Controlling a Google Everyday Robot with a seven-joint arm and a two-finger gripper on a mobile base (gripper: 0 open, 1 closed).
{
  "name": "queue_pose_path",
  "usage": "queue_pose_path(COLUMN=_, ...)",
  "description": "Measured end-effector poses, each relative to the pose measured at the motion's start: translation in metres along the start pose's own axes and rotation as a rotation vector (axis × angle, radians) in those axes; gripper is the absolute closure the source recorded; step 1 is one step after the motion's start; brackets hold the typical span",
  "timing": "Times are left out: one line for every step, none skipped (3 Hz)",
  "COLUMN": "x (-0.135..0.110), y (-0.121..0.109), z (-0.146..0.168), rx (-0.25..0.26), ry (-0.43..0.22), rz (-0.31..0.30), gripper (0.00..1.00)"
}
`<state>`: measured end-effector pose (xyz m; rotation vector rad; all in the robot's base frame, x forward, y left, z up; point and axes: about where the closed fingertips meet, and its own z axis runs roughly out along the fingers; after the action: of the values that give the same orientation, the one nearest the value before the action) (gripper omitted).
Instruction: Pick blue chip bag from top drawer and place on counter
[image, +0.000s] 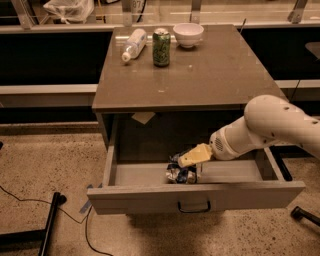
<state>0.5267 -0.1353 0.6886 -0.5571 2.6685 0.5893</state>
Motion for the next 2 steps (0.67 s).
queue_pose_path(x=0.001, y=0.009, z=0.016, rx=-0.017, ry=-0.021, rz=-0.006, gripper=0.39)
queue_pose_path(x=-0.003, y=0.022, z=0.023, rx=-0.072, ry=-0.036, rz=-0.04, gripper=0.62)
